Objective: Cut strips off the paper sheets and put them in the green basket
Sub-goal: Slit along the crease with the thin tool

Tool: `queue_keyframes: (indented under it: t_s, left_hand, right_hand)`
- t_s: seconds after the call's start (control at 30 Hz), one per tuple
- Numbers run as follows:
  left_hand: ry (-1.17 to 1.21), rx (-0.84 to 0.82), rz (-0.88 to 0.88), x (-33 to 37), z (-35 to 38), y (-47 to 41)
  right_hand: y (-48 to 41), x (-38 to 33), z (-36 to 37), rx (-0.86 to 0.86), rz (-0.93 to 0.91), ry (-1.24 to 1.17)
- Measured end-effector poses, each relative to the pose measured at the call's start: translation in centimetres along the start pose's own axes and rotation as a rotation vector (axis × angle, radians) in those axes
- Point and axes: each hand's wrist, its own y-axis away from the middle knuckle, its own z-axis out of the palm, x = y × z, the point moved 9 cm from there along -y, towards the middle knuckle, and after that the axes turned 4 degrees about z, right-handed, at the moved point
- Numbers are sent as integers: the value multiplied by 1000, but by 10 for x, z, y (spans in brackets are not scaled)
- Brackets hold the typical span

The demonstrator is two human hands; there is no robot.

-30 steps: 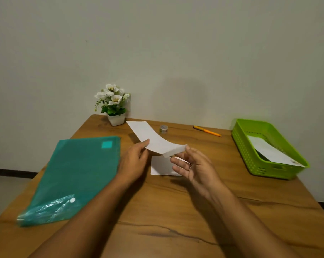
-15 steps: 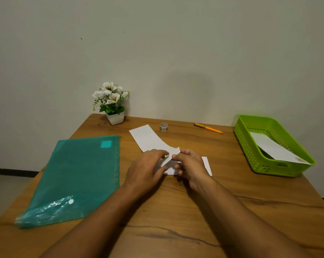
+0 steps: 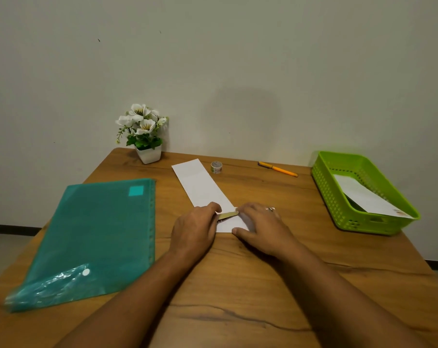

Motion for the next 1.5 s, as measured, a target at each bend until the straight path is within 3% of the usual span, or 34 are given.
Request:
queue_keyframes:
  t_s: [0.37,0.57,0.83,1.5]
  left_hand:
    - [-24,-39,64,0,11,-3]
    - [-55,-59,95,6,18,-4]
    - [-39,-62,123,4,21,-2]
    - [28,-74,101,0,23,-2]
  right_hand:
    - [18,57,-16,-39,201,192]
    - [23,66,-31,-144,281,291]
    - [6,49,-20,-159,242,164]
    - [-10,65,-8,-228,397,44]
